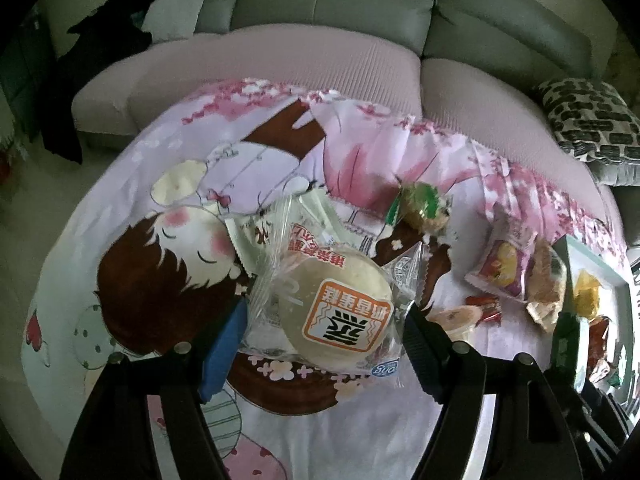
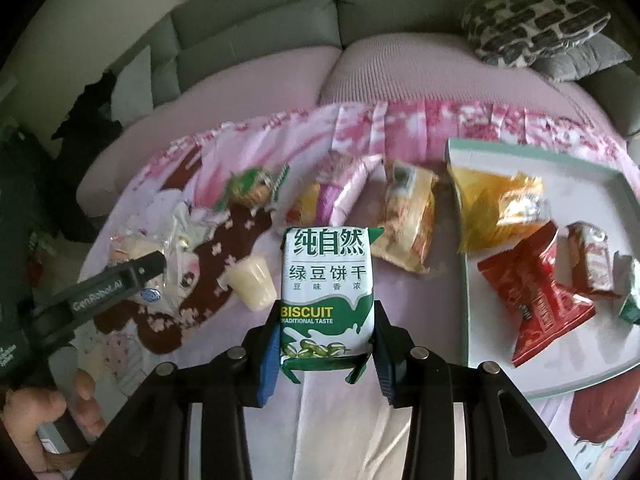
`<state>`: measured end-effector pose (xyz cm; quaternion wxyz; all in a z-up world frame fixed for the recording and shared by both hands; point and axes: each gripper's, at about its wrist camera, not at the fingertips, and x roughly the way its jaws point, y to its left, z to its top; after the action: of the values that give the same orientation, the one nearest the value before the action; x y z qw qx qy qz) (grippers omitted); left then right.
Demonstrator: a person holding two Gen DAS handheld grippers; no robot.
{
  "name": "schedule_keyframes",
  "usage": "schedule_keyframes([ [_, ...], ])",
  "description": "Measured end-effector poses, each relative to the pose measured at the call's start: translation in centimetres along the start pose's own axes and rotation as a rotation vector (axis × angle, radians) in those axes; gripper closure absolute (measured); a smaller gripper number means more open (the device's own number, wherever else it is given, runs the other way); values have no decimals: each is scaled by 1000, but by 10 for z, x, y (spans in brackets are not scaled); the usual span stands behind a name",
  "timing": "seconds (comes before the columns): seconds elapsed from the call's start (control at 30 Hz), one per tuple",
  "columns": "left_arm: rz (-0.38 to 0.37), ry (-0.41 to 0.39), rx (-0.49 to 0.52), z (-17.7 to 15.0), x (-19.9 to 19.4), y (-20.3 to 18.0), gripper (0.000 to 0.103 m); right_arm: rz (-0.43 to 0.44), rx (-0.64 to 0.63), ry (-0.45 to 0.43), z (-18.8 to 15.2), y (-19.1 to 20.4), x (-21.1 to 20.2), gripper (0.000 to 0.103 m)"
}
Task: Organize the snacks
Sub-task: 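Carry both packs over the tray and lower them inside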
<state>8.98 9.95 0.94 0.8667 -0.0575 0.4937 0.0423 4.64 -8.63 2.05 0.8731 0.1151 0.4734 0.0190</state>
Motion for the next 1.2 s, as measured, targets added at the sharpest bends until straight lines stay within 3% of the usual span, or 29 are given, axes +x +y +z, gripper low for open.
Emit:
schedule_keyframes([
  [0.27,-38,-62,44,6,-24,-24,27,-98,71,-59,22,-28,-9,61],
  [0.43,-156,-59,87,9,-32,-54,27,-194,131,-126,38,-62,-27,61],
  [0.7,-235,-45,198,11,-38,-117,27,-319,218,-135,45,-115,-35,61],
  [1.2,-373,21,422,7,-24,-256,27,-410,411,-130,36,-215,-39,61],
])
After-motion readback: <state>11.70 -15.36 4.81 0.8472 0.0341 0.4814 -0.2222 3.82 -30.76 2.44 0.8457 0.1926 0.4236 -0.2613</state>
